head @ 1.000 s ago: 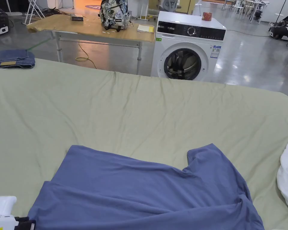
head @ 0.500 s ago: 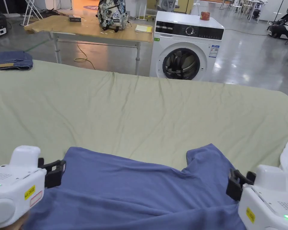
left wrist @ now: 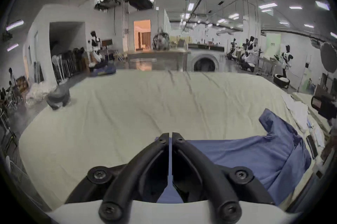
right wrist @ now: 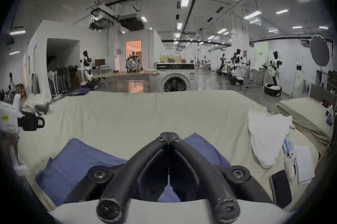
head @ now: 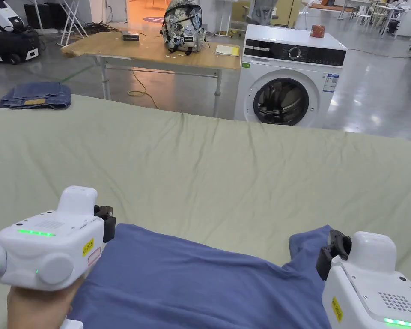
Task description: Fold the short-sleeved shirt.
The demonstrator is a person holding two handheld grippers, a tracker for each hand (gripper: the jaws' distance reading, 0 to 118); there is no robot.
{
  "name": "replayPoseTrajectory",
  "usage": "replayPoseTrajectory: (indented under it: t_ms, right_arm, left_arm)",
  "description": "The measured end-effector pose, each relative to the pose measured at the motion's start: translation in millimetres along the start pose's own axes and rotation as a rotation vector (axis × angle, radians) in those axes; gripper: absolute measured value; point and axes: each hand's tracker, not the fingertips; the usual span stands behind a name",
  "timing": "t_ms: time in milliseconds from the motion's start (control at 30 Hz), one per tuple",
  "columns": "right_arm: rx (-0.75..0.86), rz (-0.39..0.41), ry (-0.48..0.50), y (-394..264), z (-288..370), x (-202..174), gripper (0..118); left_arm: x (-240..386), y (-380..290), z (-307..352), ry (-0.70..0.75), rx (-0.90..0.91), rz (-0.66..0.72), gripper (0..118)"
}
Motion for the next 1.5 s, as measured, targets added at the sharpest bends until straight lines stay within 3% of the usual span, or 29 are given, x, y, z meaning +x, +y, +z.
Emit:
replayPoseTrajectory:
  t_ms: [233, 267, 300, 367, 433, 533, 633, 667, 733, 767, 833, 867, 1067, 1133, 1167, 1200, 1233, 1333, 1500]
  right_arm:
    - [-0.058, 0.015, -0.02, -7.7, -14.7, 14.4, 0]
    - [-0.069, 0.02, -0.025, -9.3, -16.6, 17.3, 0]
    - [-0.078, 0.024, -0.032, -11.0, -18.1, 20.1, 0]
    - [-0.096, 0.029, -0.043, -14.3, -20.7, 25.8, 0]
    - [-0.112, 0.031, -0.054, -18.0, -22.8, 31.2, 0]
    - [-0.138, 0.035, -0.07, -24.4, -25.9, 38.7, 0]
    - [-0.167, 0.035, -0.081, -31.8, -29.1, 44.6, 0]
    - [-0.178, 0.035, -0.084, -34.2, -30.2, 46.5, 0]
    - [-0.193, 0.036, -0.092, -38.8, -30.8, 48.6, 0]
    - [-0.201, 0.034, -0.095, -40.4, -31.6, 49.8, 0]
    - [-0.216, 0.026, -0.094, -43.3, -33.6, 52.9, 0]
    - [-0.227, 0.022, -0.094, -44.2, -33.7, 54.1, 0]
    - [-0.312, 0.002, -0.092, -29.9, -51.0, 80.8, 1]
    - [-0.392, 0.015, -0.073, -19.6, -66.1, 92.4, 16]
    - [-0.407, 0.012, -0.079, -15.8, -76.3, 99.6, 29]
    - [-0.44, 0.011, -0.073, -12.6, -87.0, 106.4, 50]
    - [-0.485, 0.006, -0.07, -9.2, -100.6, 114.2, 61]
    - [-0.611, -0.03, -0.073, -5.3, -144.1, 137.1, 63]
    - [-0.73, 0.009, -0.093, -16.9, -206.4, 159.2, 64]
  left_arm:
    - [-45.2, 28.6, -119.7, -0.124, -0.366, 0.071, 0]
    - [-50.3, 30.6, -137.4, -0.137, -0.416, 0.093, 6]
    - [-54.0, 32.4, -152.2, -0.127, -0.455, 0.105, 20]
    - [-59.0, 32.6, -176.4, -0.119, -0.537, 0.117, 27]
    - [-46.4, 31.4, -175.9, -0.122, -0.552, 0.121, 53]
    - [-33.0, 23.4, -187.7, -0.077, -0.596, 0.118, 64]
    - [-14.7, 11.6, -193.2, -0.047, -0.626, 0.061, 64]
    - [-6.2, 10.6, -189.0, -0.019, -0.602, -0.022, 64]
    - [7.5, 8.6, -182.3, 0.0, -0.571, -0.096, 54]
    - [11.6, 8.5, -179.8, -0.005, -0.56, -0.113, 45]
    - [1.0, 10.3, -189.2, -0.001, -0.508, -0.153, 4]
    - [0.6, 11.5, -186.9, -0.018, -0.507, -0.154, 0]
    - [-10.2, 22.2, -154.3, -0.076, -0.445, -0.069, 0]
    - [-12.9, 24.8, -140.9, -0.096, -0.432, -0.05, 0]
    - [-12.4, 26.4, -133.8, -0.1, -0.417, -0.052, 0]
    - [-11.4, 27.5, -127.9, -0.101, -0.408, -0.057, 0]
    - [-11.5, 28.0, -122.6, -0.1, -0.402, -0.061, 0]
    - [-13.1, 28.4, -111.1, -0.099, -0.386, -0.066, 0]
    - [-16.8, 21.4, -100.0, -0.096, -0.369, -0.054, 0]
